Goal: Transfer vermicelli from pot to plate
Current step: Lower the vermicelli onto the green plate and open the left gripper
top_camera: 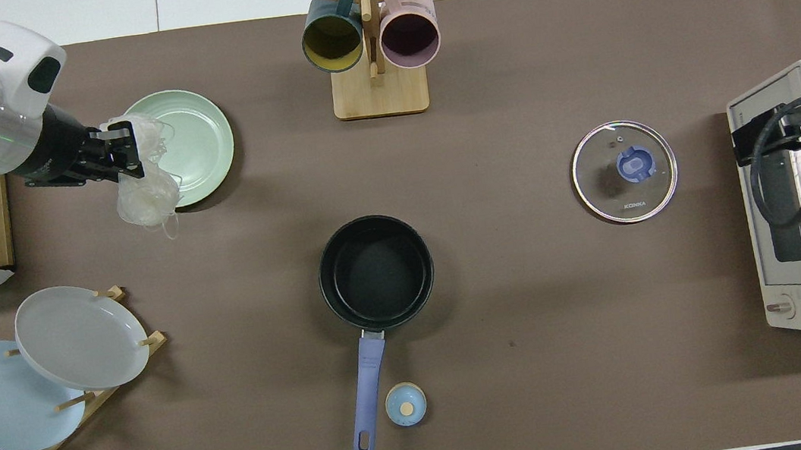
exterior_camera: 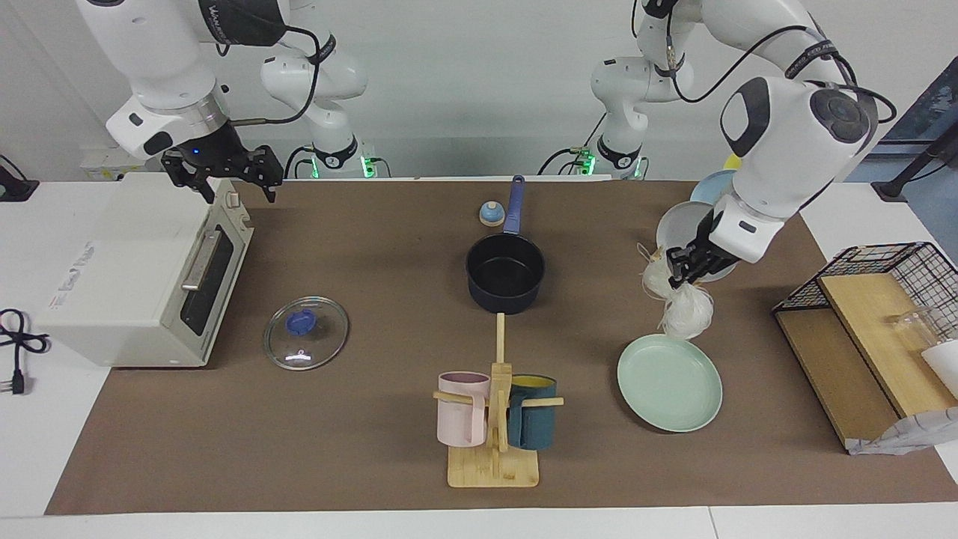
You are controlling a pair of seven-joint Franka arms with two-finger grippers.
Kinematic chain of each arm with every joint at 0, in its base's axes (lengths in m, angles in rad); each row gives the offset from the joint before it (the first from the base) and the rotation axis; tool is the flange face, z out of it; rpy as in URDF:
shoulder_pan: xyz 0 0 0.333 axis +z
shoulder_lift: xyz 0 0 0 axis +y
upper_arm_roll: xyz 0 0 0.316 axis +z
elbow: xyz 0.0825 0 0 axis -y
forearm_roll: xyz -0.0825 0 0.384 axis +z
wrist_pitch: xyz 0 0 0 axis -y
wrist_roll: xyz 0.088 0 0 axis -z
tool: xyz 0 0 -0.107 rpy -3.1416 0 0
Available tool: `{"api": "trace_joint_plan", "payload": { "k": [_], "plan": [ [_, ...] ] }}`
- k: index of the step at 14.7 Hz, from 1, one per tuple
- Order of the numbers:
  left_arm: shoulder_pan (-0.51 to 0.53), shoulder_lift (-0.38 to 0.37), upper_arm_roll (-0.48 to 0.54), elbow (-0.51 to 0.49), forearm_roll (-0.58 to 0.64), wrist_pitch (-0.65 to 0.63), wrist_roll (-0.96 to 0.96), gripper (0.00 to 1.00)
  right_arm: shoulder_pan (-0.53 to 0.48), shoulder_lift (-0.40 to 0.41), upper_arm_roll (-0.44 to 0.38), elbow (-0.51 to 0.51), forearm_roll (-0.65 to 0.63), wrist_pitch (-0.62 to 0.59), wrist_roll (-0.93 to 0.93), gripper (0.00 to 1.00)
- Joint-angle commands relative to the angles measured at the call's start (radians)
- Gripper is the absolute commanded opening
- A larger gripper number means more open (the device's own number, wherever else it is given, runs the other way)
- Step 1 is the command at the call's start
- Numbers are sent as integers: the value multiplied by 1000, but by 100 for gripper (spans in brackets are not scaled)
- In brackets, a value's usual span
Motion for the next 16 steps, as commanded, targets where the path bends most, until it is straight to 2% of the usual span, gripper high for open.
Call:
{"api": "trace_joint_plan", "payload": {
  "k": [1, 6, 8, 12, 13, 14, 16],
  "plan": [
    [17, 75, -10, 26, 2, 75, 66, 0, -21, -23, 8, -27, 24, 12, -15, 100],
    [23, 145, -10, 10, 39, 185, 151, 0, -24, -20, -1, -24, 35, 20, -18, 100],
    [29, 147, -10, 7, 39, 196, 189, 0, -29, -18, 1, -24, 36, 19, -18, 100],
    [26, 135, -10, -76, 39, 293, 200, 0, -44, -25, 7, -23, 35, 17, -77, 100],
    [26, 135, -10, -70, 37, 287, 197, 84, -46, -29, 13, -23, 32, 20, -77, 100],
    [26, 132, -10, -66, 35, 278, 194, 100, -49, -38, 13, -30, 30, 14, -77, 100],
    [29, 109, -9, -51, 35, 226, 191, 100, -62, -40, 1, -32, 36, -3, -81, 100]
  ]
}}
